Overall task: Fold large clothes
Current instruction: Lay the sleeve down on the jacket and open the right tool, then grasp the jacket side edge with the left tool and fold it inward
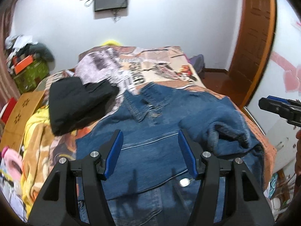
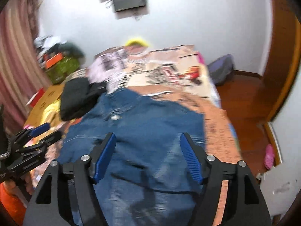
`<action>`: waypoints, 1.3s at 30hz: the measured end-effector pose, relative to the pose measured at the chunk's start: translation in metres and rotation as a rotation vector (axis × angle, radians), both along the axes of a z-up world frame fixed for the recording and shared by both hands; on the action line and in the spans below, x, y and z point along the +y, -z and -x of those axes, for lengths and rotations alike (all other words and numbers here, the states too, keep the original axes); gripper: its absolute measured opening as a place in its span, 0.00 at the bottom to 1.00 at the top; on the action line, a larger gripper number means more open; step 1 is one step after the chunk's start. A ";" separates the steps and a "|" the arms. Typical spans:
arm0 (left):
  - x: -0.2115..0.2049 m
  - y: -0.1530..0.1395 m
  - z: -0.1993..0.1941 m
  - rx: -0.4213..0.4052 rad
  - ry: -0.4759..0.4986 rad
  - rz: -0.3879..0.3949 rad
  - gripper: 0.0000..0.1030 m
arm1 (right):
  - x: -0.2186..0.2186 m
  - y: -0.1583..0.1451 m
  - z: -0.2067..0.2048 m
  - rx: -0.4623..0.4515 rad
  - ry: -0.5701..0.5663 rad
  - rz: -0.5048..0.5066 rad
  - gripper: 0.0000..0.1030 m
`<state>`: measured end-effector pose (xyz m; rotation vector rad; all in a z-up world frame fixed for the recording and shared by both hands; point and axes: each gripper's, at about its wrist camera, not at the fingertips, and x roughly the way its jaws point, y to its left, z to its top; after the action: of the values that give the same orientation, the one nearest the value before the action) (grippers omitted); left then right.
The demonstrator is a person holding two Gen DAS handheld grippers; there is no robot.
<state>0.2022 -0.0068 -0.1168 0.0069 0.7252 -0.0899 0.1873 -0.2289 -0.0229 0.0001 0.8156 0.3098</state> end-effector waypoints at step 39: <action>-0.050 -0.002 -0.087 0.051 0.109 0.078 0.16 | -0.068 0.078 -0.017 0.194 0.146 0.084 0.66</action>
<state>0.2895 -0.0567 -0.1153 -0.0304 0.7717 -0.2227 0.2046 -0.2974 -0.1007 0.0105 1.0150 0.1388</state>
